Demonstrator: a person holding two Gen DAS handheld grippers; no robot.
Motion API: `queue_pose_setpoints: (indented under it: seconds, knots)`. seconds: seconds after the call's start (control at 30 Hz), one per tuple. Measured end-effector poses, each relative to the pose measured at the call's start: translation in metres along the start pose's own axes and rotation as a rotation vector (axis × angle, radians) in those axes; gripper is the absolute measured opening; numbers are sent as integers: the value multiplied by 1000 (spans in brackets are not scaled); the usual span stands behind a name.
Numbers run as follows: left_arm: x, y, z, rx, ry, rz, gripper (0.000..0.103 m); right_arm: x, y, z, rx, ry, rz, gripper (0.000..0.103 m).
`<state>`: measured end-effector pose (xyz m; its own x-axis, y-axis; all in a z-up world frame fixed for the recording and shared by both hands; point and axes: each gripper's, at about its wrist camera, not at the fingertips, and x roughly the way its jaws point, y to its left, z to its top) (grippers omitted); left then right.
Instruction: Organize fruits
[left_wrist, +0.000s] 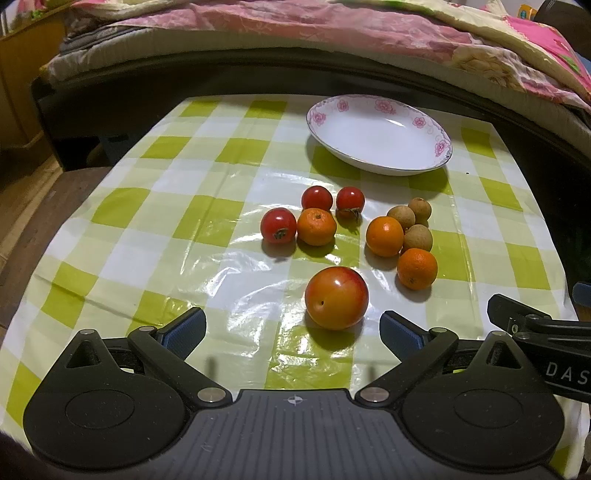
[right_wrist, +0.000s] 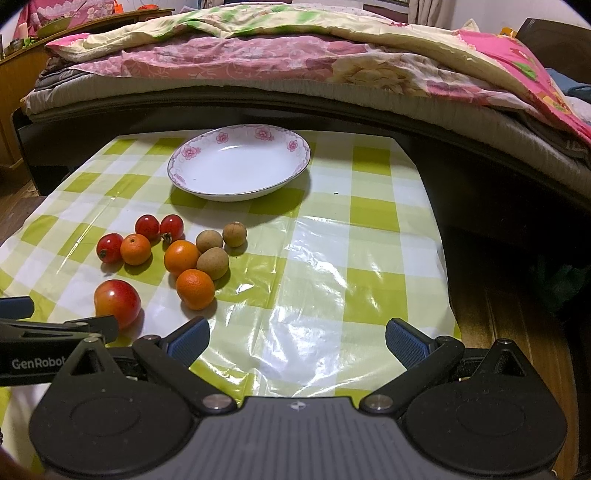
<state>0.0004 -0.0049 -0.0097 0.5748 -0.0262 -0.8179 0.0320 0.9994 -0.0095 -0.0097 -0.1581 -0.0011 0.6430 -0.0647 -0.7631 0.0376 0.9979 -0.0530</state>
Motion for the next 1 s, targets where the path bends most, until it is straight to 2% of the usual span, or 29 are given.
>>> queue_pose_setpoints:
  seconds: [1.0]
  knots:
    - [1, -2, -1, 1, 9, -1, 99, 3, 2, -2, 3, 7, 4, 102]
